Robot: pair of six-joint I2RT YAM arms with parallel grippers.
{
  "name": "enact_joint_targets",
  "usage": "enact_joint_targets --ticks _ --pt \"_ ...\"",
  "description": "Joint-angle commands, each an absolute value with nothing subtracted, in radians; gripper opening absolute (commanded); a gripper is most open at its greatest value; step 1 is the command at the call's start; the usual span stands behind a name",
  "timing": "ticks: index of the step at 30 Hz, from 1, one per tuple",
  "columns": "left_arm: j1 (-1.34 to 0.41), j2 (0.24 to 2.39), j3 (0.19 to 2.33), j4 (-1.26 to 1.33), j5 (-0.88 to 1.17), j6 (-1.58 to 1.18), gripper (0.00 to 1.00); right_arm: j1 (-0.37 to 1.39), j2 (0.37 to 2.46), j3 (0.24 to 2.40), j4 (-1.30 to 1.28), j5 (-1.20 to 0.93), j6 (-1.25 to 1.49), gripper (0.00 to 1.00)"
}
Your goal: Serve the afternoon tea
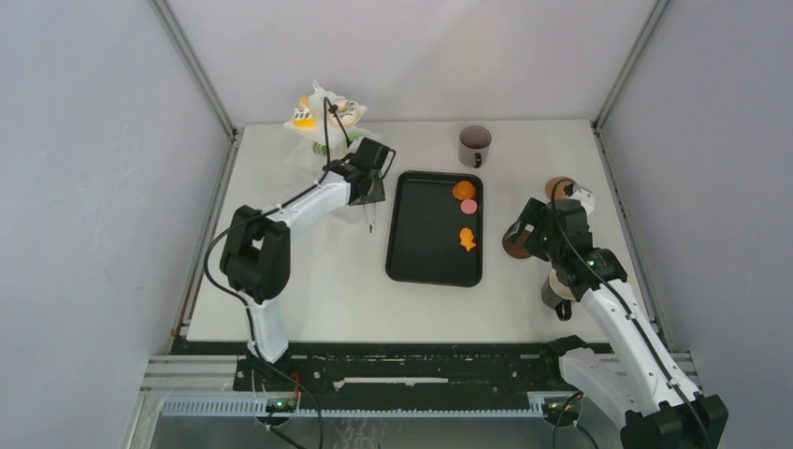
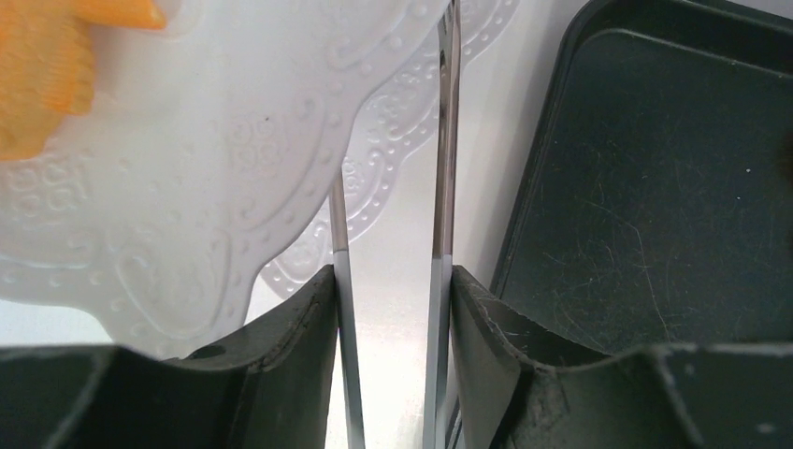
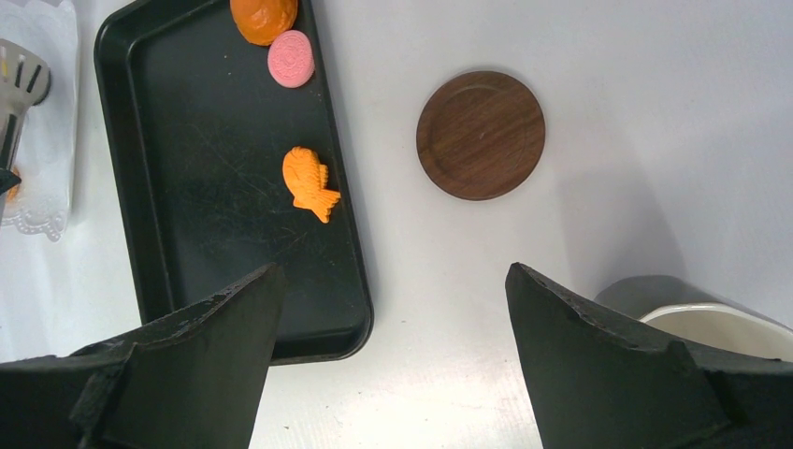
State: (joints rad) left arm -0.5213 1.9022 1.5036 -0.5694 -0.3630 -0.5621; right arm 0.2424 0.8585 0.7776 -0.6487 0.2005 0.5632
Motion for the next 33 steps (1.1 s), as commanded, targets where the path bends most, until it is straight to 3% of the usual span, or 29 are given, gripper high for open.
enact_joint_targets --ticks 1,7,17,33 --pt "-0.51 1.897 1.526 -0.532 -0.372 -0.604 0.5 0.245 0.847 0.818 -0.634 0.207 0.554 0.96" --pt "-0.511 1.894 1.523 -0.532 -0.371 -0.603 0.52 0.245 0.847 0.818 -0.638 0.21 0.555 0.96" --pt "-0.534 1.825 1.482 -0.539 -0.386 -0.602 0.45 0.245 0.847 0.819 -0.638 0.209 0.558 0.95" --pt "-0.559 1.761 1.44 -0.575 -0.417 -0.628 0.5 0.25 0.834 0.815 -0.641 0.204 0.56 0.96"
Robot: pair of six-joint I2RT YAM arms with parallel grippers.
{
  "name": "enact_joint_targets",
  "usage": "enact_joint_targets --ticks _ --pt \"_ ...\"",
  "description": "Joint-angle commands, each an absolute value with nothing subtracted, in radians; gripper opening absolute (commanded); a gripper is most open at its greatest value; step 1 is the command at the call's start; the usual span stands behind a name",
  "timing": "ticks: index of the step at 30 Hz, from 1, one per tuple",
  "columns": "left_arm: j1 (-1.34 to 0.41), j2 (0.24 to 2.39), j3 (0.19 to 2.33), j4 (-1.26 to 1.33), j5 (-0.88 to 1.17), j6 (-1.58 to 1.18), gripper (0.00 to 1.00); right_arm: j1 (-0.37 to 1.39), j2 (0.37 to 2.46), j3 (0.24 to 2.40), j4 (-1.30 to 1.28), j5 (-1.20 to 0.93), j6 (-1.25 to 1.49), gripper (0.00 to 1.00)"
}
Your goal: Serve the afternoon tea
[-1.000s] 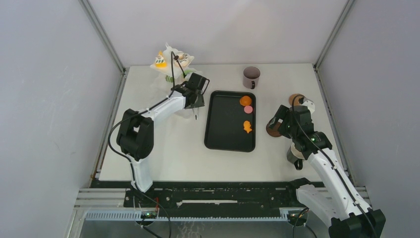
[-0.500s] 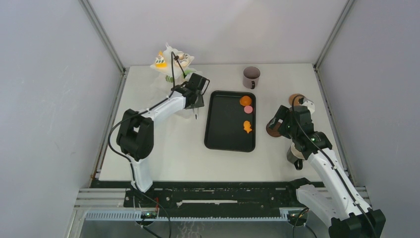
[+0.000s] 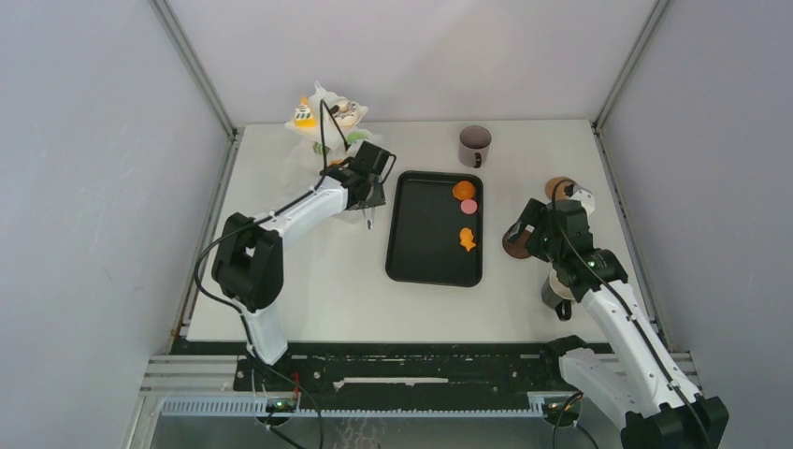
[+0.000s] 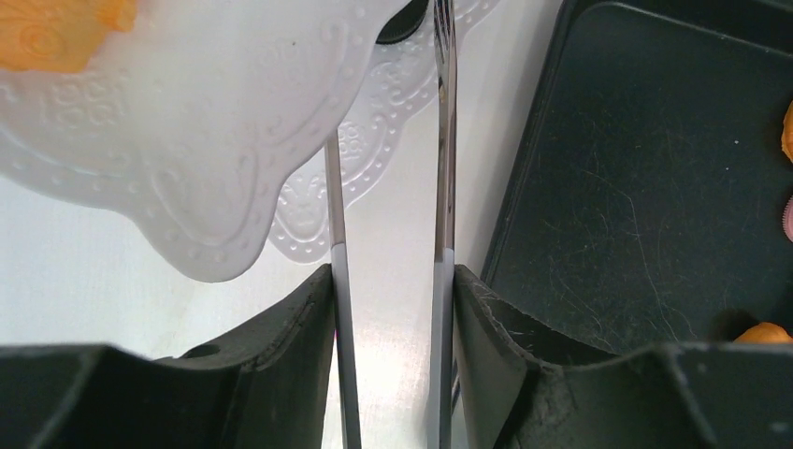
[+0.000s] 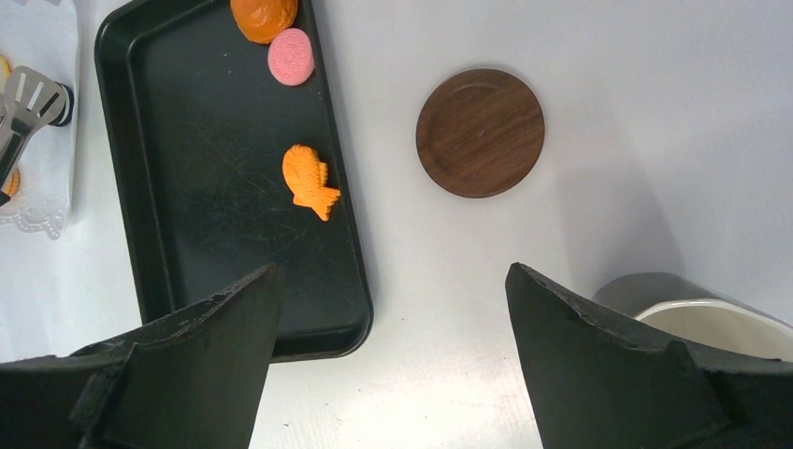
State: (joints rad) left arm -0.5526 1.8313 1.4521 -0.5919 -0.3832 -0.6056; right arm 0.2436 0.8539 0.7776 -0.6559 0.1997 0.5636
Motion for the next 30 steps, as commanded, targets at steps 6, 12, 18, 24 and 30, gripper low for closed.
enact_joint_targets --ticks 6,12,18,24,30 --pt "-0.577 1.72 1.414 -0.603 -0.42 -0.64 0.48 0.25 0.824 0.809 -0.643 0.202 0.565 0.95" --pt "-0.616 1.677 1.356 -0.593 -0.415 -0.658 0.39 0.252 0.816 0.799 -0.638 0.2 0.567 0.96" --pt "-0.673 1.66 1.361 -0.593 -0.413 -0.655 0.23 0.256 0.811 0.798 -0.64 0.199 0.569 0.95" --pt "-0.7 1.635 1.38 -0.593 -0.383 -0.631 0.02 0.256 0.785 0.791 -0.657 0.218 0.569 0.95" --pt "-0.749 1.649 1.424 -0.528 -0.217 -0.532 0.05 0.256 0.772 0.776 -0.656 0.218 0.579 0.95"
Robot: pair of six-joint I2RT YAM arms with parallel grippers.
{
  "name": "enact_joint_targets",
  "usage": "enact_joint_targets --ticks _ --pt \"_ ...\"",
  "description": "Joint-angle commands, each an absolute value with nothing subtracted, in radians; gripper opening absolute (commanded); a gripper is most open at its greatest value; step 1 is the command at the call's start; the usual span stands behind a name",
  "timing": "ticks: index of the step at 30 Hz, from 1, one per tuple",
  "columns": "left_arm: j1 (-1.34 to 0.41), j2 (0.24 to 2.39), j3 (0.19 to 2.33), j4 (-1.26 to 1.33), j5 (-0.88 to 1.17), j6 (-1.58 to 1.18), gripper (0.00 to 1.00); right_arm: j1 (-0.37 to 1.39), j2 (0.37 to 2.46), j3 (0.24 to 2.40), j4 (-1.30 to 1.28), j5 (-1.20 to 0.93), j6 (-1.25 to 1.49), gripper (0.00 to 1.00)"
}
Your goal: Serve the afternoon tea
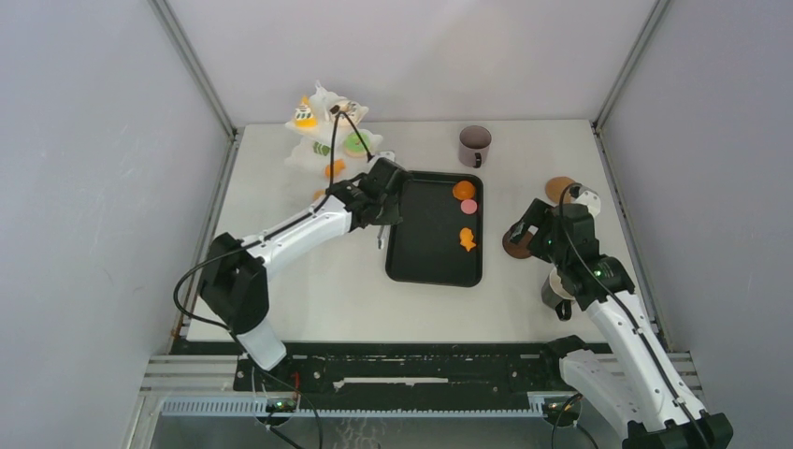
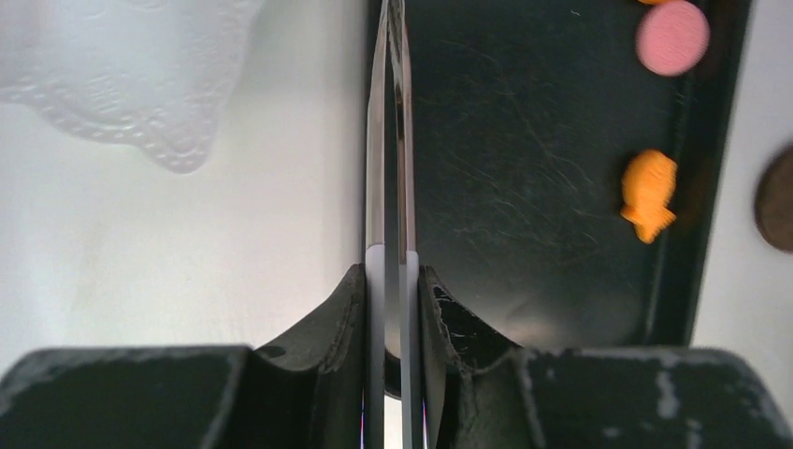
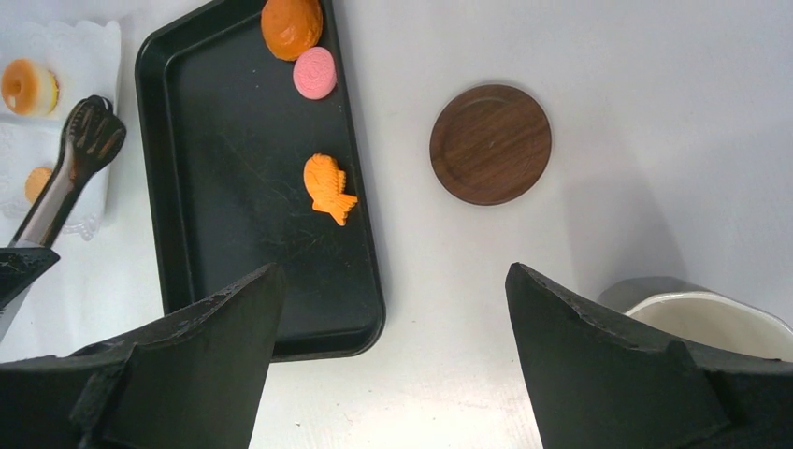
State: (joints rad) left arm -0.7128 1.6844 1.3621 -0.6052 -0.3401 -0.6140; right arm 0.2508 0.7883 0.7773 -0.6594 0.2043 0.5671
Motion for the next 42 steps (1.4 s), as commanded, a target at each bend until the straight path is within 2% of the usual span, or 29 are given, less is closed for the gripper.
enact_joint_targets --ticks 1,8,21,30,34,42 --pt "-0.757 1.661 1.441 -0.526 -0.187 -0.516 0.06 0.256 0.77 0.776 -0.658 0.22 0.58 0.96" --pt "-0.796 1.741 1.498 -0.438 -0.08 -0.442 0.24 0.254 0.768 0.775 -0.662 0.228 0.578 0.96" --pt "-0.796 1.902 1.659 -0.437 -0.074 -0.41 0.4 0.249 0.79 0.775 -0.648 0.233 0.569 0.95" --pt "-0.796 1.981 1.758 -0.463 -0.101 -0.4 0.44 0.24 0.81 0.775 -0.635 0.229 0.557 0.96" --pt "-0.796 2.03 1.826 -0.509 -0.098 -0.383 0.5 0.234 0.814 0.775 -0.63 0.222 0.55 0.95" --pt "-0.796 2.1 1.89 -0.555 -0.084 -0.376 0.5 0.229 0.816 0.776 -0.627 0.218 0.55 0.96"
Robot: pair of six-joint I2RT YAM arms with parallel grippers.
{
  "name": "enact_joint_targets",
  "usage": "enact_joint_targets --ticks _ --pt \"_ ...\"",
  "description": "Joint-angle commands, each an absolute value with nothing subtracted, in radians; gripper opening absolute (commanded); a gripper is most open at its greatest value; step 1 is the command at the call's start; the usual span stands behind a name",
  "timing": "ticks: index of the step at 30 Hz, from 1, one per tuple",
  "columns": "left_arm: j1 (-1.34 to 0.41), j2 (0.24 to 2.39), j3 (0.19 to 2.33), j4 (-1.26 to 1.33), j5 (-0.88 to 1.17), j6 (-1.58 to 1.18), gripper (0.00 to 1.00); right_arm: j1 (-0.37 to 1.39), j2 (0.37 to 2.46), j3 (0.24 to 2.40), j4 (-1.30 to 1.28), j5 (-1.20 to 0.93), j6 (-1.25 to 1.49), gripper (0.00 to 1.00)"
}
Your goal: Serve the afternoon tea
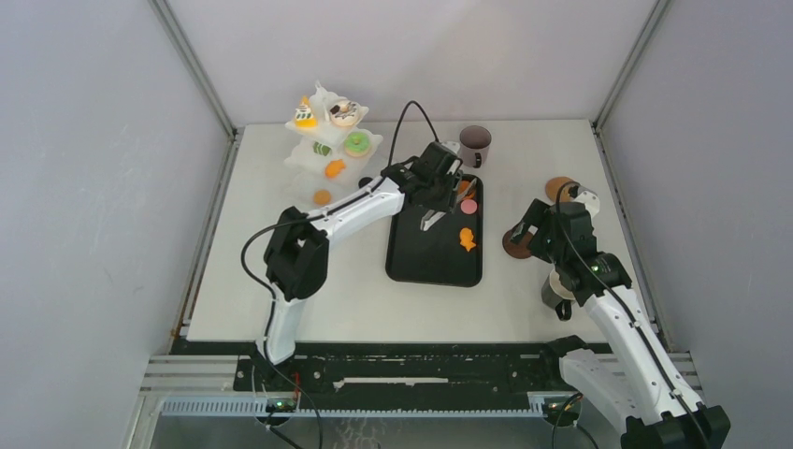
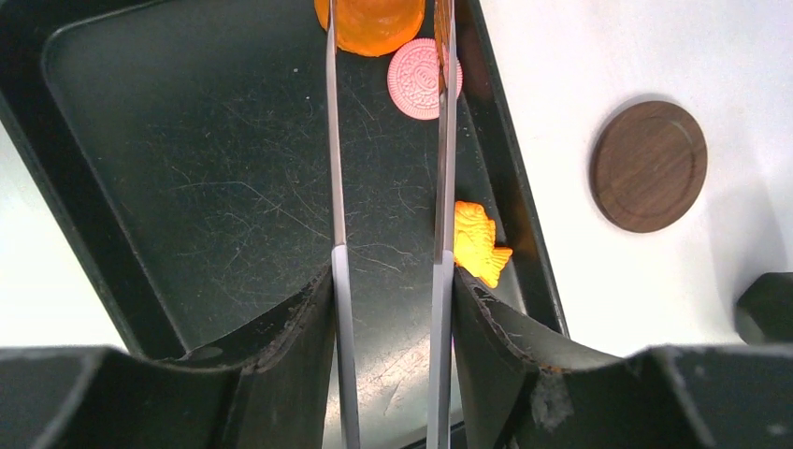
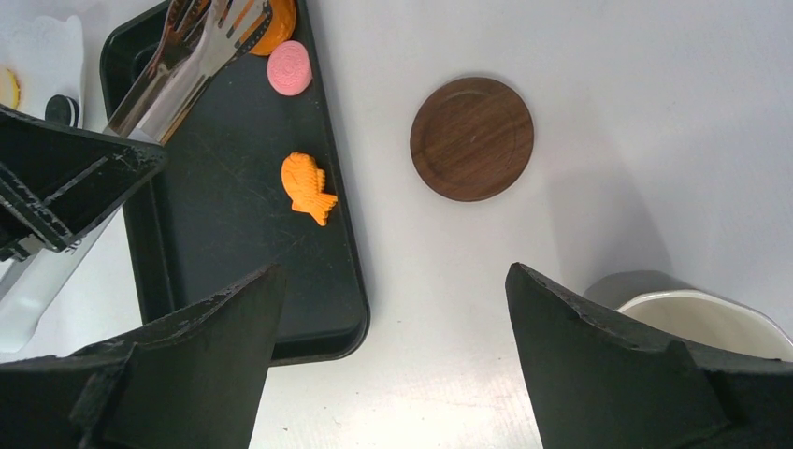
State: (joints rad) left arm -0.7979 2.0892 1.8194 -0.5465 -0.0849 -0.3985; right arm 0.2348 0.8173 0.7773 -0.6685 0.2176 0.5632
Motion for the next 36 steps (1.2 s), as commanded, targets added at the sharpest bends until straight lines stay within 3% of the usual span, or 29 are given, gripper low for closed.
enact_joint_targets --ticks 1,8,19,27,36 --pt "-0.796 2.105 1.894 -0.563 -0.085 -0.376 0.5 0.228 0.816 0.775 -0.629 0.218 0.55 0.95" --pt "-0.796 2.127 1.903 -0.588 -0.095 -0.368 0.48 0.227 0.815 0.775 -0.627 0.212 0.553 0.95" --pt "-0.796 1.994 1.819 -0.563 -0.147 -0.37 0.14 0.227 0.804 0.775 -0.633 0.203 0.558 0.96" --pt "-0.796 1.842 1.698 -0.585 -0.208 -0.387 0.12 0.229 0.805 0.776 -0.622 0.186 0.559 0.95" --pt "-0.779 1.666 1.442 -0.656 -0.41 -0.542 0.1 0.232 0.811 0.775 -0.613 0.174 0.559 0.95"
